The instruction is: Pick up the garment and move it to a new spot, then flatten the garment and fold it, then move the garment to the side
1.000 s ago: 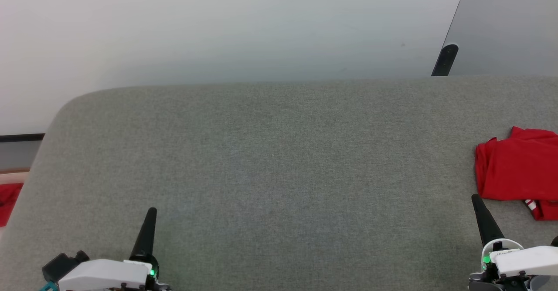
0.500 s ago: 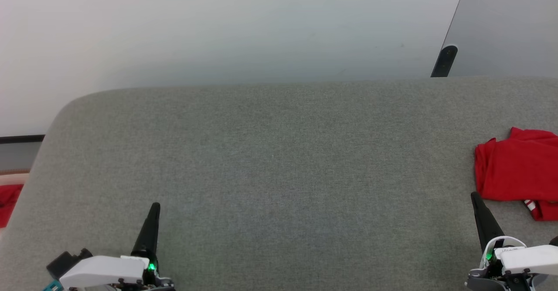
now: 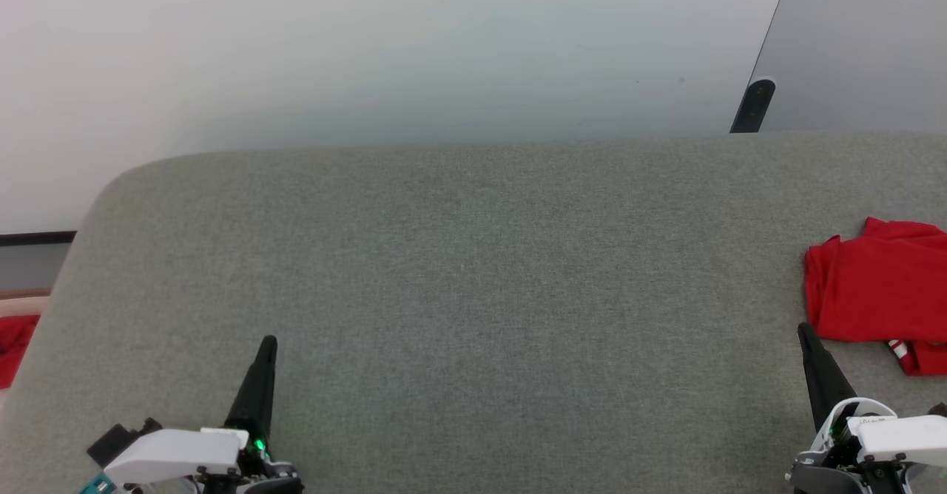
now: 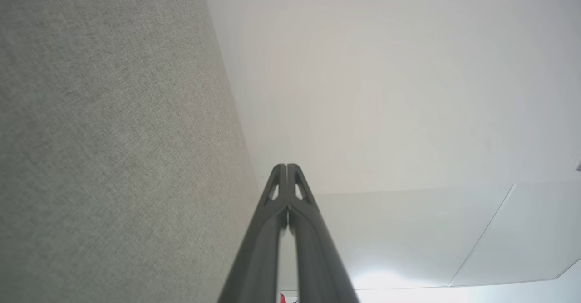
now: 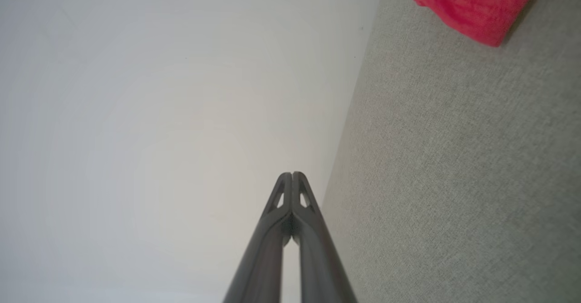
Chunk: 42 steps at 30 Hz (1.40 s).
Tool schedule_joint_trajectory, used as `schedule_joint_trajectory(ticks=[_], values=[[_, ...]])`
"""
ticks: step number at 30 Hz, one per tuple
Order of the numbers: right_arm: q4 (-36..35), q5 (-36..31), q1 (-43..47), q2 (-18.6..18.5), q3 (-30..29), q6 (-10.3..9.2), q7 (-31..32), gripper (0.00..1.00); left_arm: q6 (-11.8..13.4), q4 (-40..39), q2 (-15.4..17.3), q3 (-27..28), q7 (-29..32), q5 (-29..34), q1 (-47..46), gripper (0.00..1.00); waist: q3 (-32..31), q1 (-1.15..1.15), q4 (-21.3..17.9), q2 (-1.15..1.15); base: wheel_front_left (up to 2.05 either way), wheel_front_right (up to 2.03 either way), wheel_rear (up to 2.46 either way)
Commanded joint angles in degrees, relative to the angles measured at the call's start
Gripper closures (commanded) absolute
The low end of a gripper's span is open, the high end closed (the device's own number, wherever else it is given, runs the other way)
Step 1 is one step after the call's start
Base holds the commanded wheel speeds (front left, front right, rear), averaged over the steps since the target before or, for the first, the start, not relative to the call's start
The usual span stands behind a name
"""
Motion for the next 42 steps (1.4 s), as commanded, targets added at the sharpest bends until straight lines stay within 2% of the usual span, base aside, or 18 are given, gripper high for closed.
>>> schedule_joint_trajectory(ticks=[1, 13, 42], values=[[0.12, 1.25, -0.71, 0.18, -0.14, -0.07, 0.23, 1.00, -0.48, 0.03, -0.12, 0.25, 0.17, -1.11, -0.82, 1.00, -0.02, 0.00, 0.00, 0.00, 0.00, 0.00, 0.00], [0.69, 5.75, -1.22, 0.52, -0.28, -0.08, 0.76, 1.00, -0.89, 0.69, -0.76, 0.60, 1.33, -4.99, -1.60, 1.00, -0.21, 0.00, -0.05, 0.00, 0.00, 0.00, 0.00], [0.67, 5.55, -0.85, 0.49, -0.23, -0.08, 0.74, 1.00, -0.85, 0.65, -0.70, 0.55, 1.27, -4.87, -1.54, 1.00, -0.21, 0.00, -0.05, 0.00, 0.00, 0.00, 0.00]])
